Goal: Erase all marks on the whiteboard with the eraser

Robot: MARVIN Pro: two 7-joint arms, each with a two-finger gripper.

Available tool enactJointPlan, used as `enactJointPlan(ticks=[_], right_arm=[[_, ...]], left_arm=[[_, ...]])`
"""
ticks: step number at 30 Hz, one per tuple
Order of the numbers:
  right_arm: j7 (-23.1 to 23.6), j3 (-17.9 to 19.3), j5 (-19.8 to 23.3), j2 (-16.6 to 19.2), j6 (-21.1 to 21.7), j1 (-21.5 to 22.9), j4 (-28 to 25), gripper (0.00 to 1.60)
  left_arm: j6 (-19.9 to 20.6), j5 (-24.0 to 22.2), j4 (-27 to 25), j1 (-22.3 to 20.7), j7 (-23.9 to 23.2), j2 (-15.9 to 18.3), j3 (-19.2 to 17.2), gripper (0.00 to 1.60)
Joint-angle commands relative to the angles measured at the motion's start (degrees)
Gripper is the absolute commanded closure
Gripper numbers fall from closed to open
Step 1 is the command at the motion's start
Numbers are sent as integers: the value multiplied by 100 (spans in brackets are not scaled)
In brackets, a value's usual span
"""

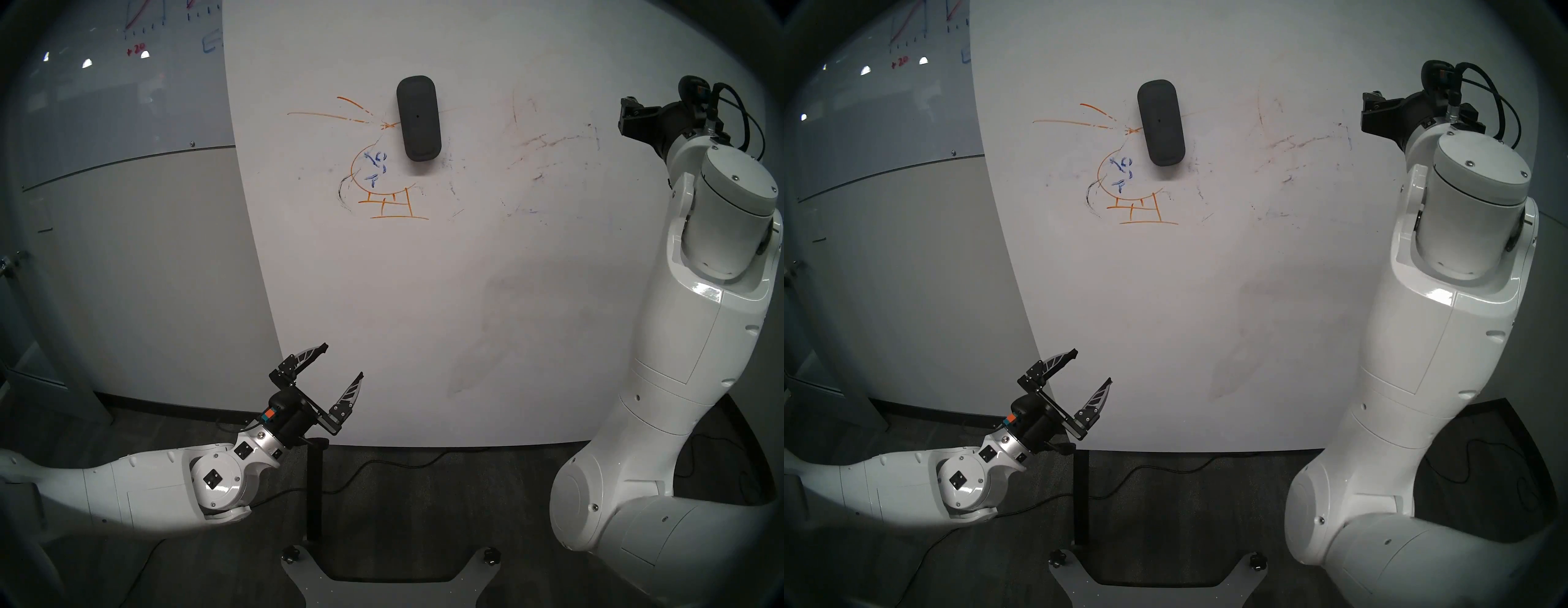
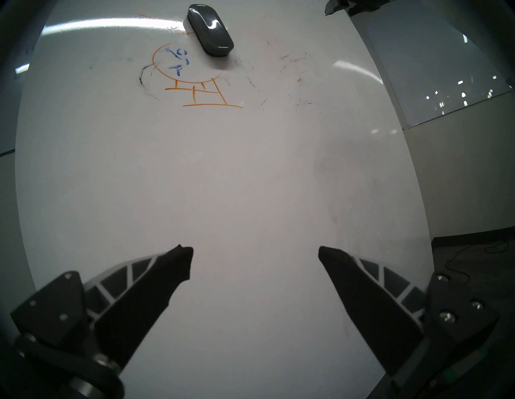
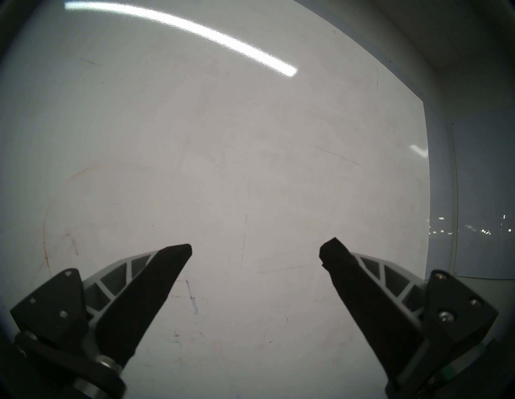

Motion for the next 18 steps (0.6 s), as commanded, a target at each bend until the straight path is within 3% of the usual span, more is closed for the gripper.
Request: enactJointPlan(ticks=[1,2,5,15,18], right_arm=[[3,-25,1,20,-25,42,-55,0],[-4,-13,5,10,-14,31,-35,0],[-13,-8,12,9,-7,18,-20,0],[-45,-9,38,13,-6,11,-15,0],[-58,-11,50,16,-7,9,-18,0]], left_arm=[[275,-227,-144,-438,-10,-612,-219,0],[251,-1,-458,-607,-35,-637,-584,0],[193,49,-420,-610,-3,-684,-624,0],[722,-28,-536,-1046,-127,-1228,-1212,0],[1044,-107,-461,-1295,-226,-1508,-1409,0]])
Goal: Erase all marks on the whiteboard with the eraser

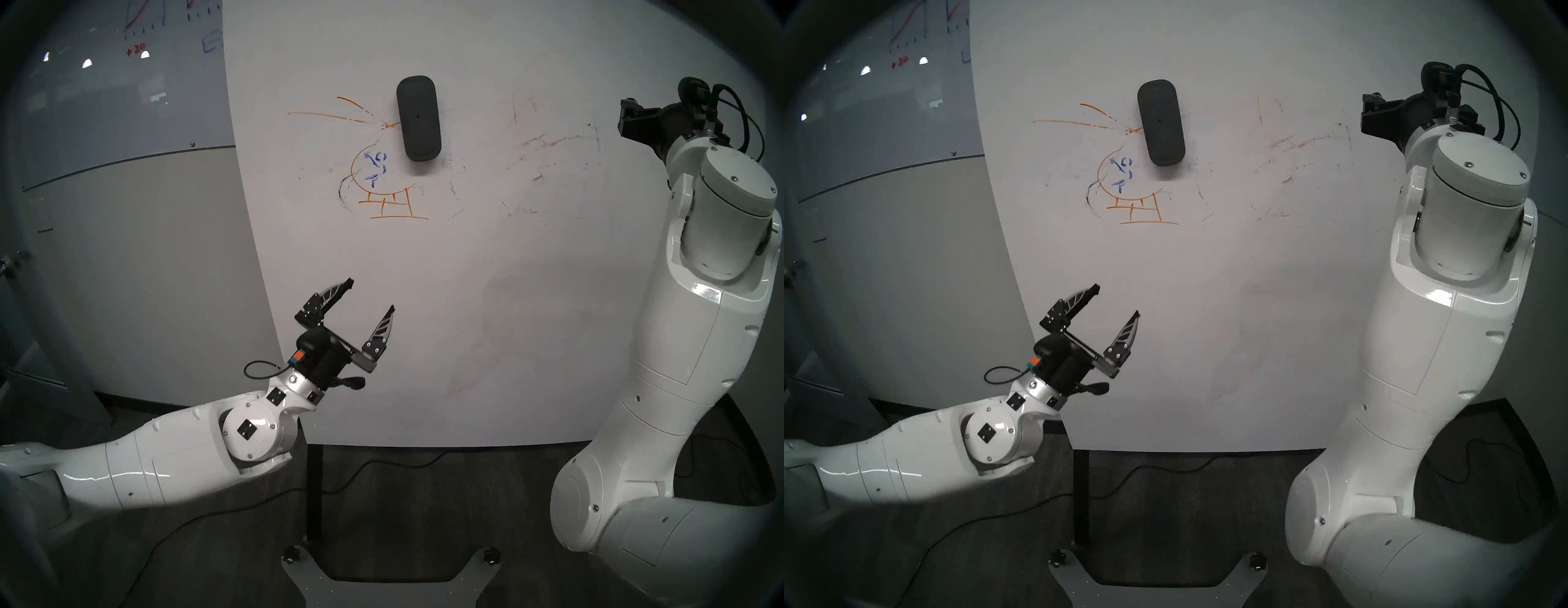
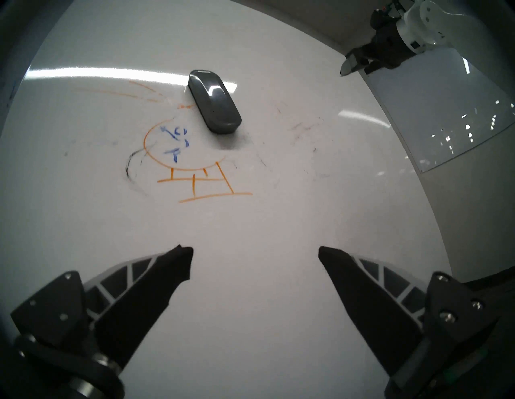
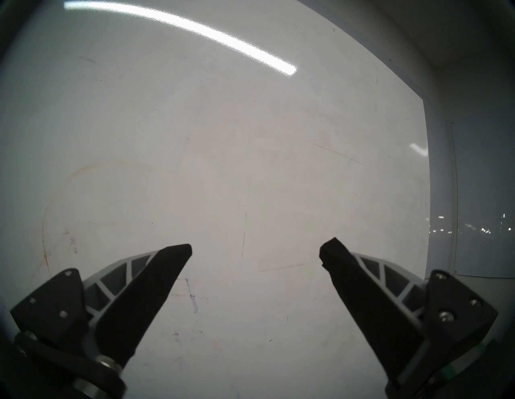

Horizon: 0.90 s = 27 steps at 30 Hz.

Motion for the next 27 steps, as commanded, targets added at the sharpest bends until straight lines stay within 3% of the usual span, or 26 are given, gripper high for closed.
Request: enactJointPlan(ticks=[1,11,27], right_arm=[[-3,-12,3,7,-14,32,-35,0],[-36,-16,35,14,-17,31,-39,0],[-80,-23,81,25,-20,30,-45,0]], left_arm=[[409,-89,-17,-646,-101,-651,-429,0],[1284,-262,346,-1246,-350,-1324,-564,0],[2391,-333,1060,-2051,-672,-2260,-437,0]])
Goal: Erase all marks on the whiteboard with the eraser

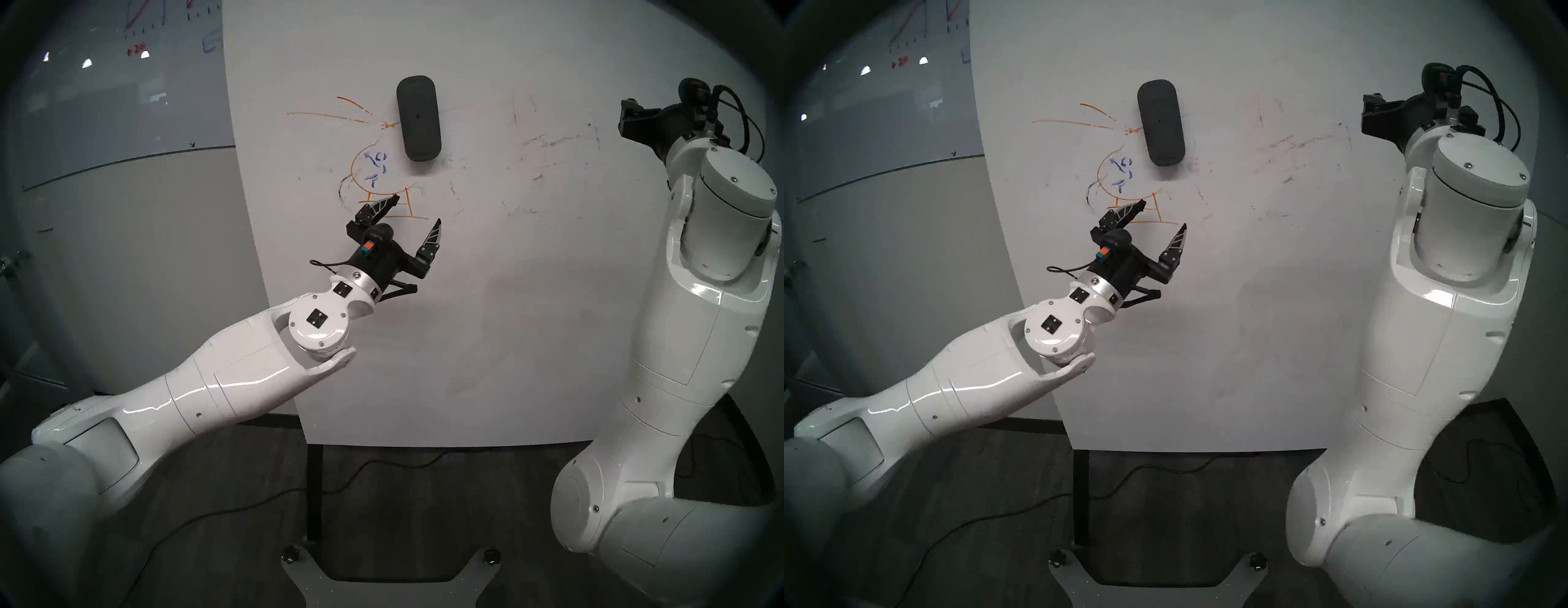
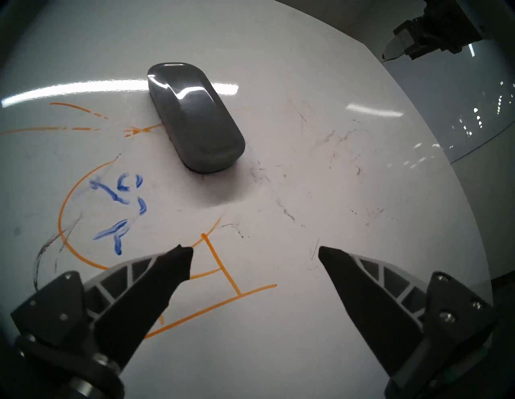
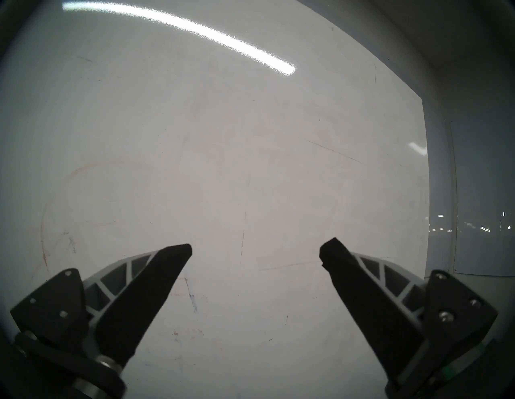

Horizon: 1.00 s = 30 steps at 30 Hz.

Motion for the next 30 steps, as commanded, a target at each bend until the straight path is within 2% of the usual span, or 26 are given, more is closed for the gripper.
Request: enactJointPlan(ticks=[1,4,16,24,27,28,29,30], right_arm=[[1,-22,3,14,-20,44,-47,0],[-11,-26,16,19,-21,45,-49,0],[-39,-37,50,38,-23,46,-56,0],[-56,-49,68,58,-23,46,-59,0],[-62,-53,74,66,-23,46,-60,0],[-64,-54,75,68,-22,46,-60,0],[-65,-56,78,71,-22,45,-61,0],[-67,-58,80,73,-22,45,-61,0]], left_arm=[[365,16,189,-642,-84,-651,-1,0],[536,-60,343,-842,-90,-893,-4,0],[733,-167,833,-1386,201,-1613,85,0],[615,481,1116,-1754,638,-2115,398,0],[575,758,1368,-1831,920,-2377,363,0],[545,835,1319,-1852,985,-2271,379,0],[516,931,1509,-1888,1138,-2461,325,0],[491,987,1544,-1914,1219,-2459,310,0]])
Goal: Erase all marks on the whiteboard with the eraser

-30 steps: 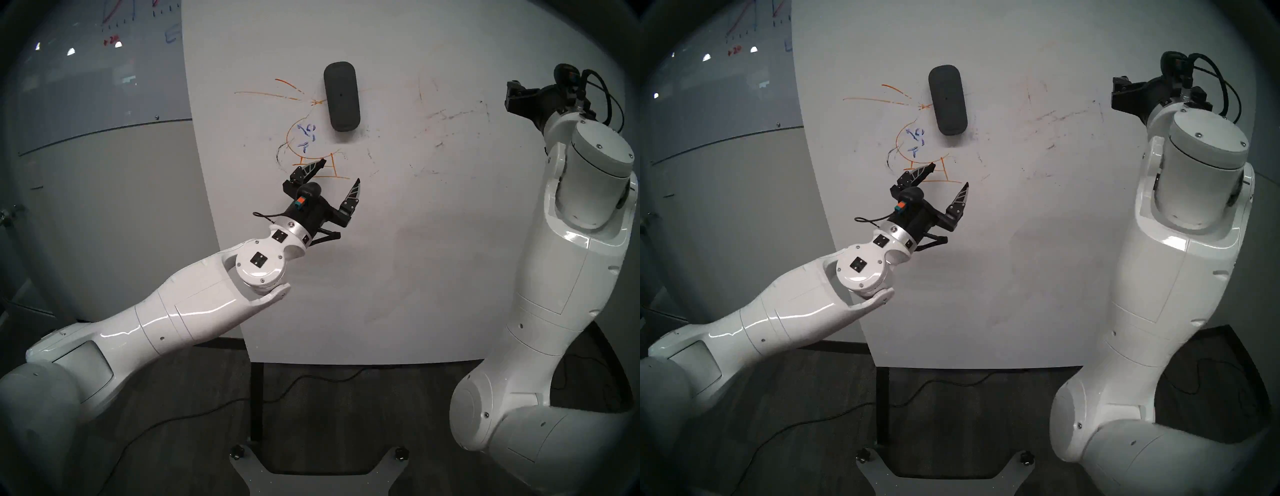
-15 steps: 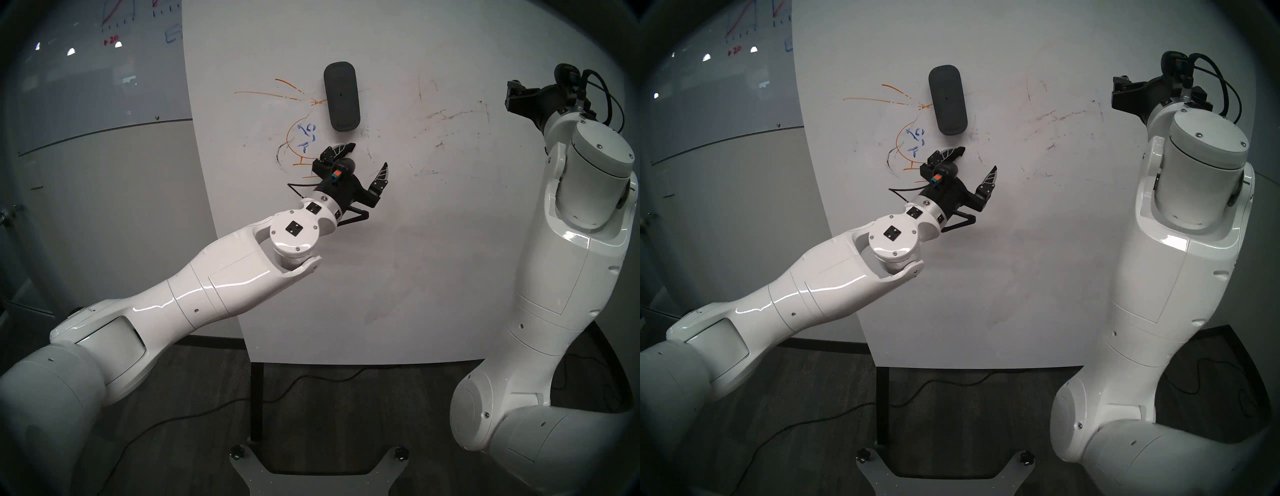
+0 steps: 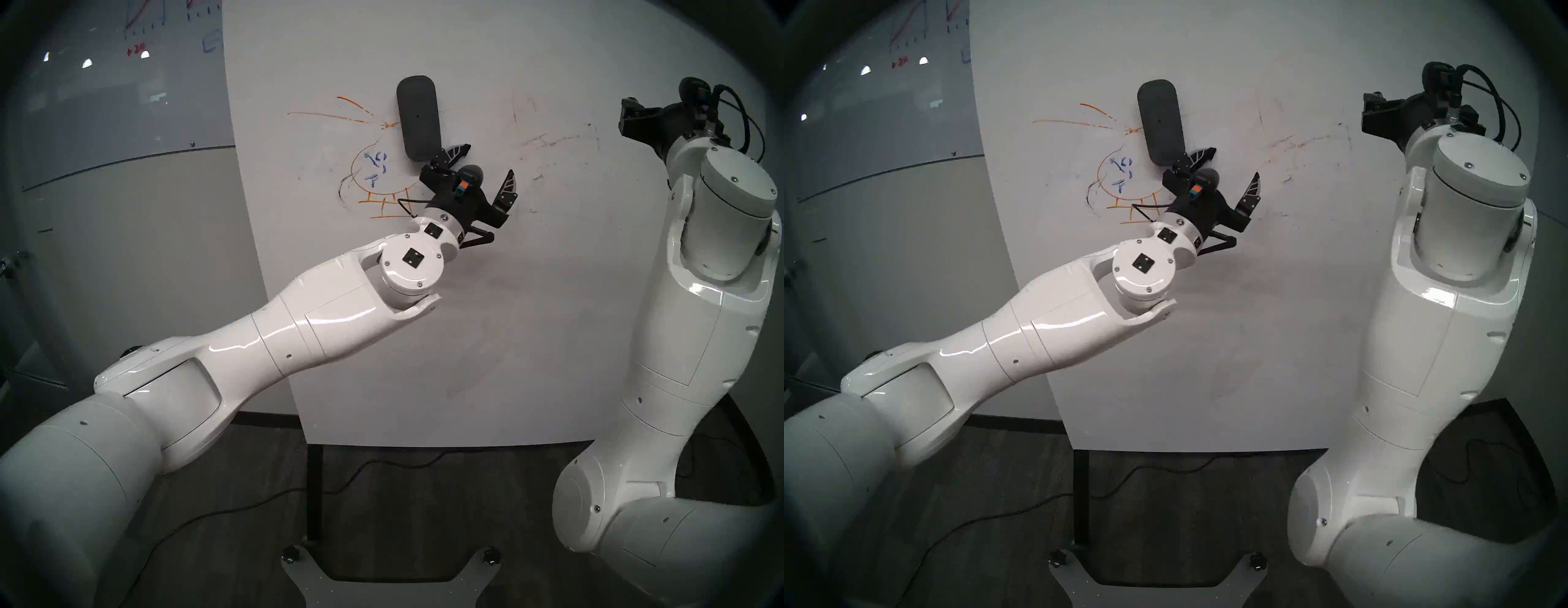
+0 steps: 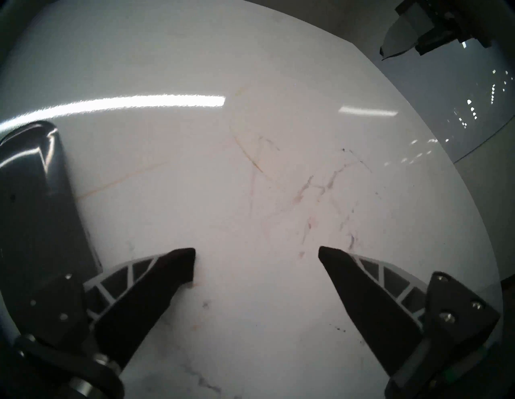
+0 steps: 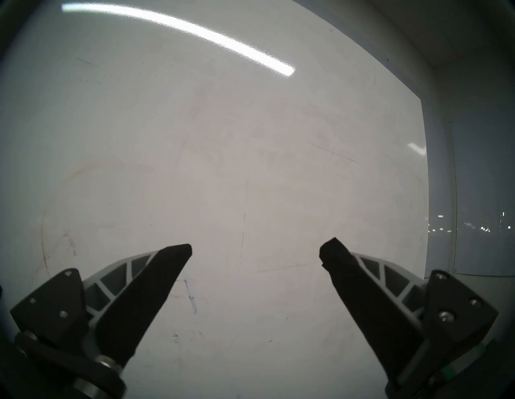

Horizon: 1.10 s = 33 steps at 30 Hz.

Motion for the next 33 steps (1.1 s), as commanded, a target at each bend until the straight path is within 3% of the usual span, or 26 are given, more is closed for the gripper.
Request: enactJointPlan(ticks=[1,11,16,18,21,22,27,28,30,32,33], right_arm=[[11,-31,-2,30,-21,47,-57,0],[-3,-43,17,55,-16,45,-59,0],[-1,-51,28,82,-7,45,-65,0],[-1,-52,30,85,-6,45,-66,0],[5,-58,39,108,11,45,-70,0],[7,-59,41,112,14,45,-71,0],[7,-59,46,118,18,45,-71,0],[5,-59,50,120,17,44,-70,0],[4,-59,51,120,16,44,-70,0],[-1,-58,58,121,12,42,-68,0],[-1,-58,58,121,12,42,-68,0]], left_arm=[[-187,576,366,-519,677,-579,-197,0],[-479,1414,758,-622,1511,-666,-585,0],[-697,2119,1095,-327,2218,-1046,-839,0],[-728,2224,1141,-281,2252,-1099,-885,0],[-1088,2571,1339,-139,2742,-1265,-1070,0],[-1189,2526,1412,-159,2992,-1315,-935,0],[-1450,2476,1394,-69,3066,-1392,-931,0],[-1750,2107,1225,-9,2808,-1338,-1027,0],[-1806,1991,1165,19,2772,-1328,-1082,0],[-2062,1415,843,169,2387,-1214,-1205,0],[-2062,1415,843,169,2387,-1214,-1205,0]])
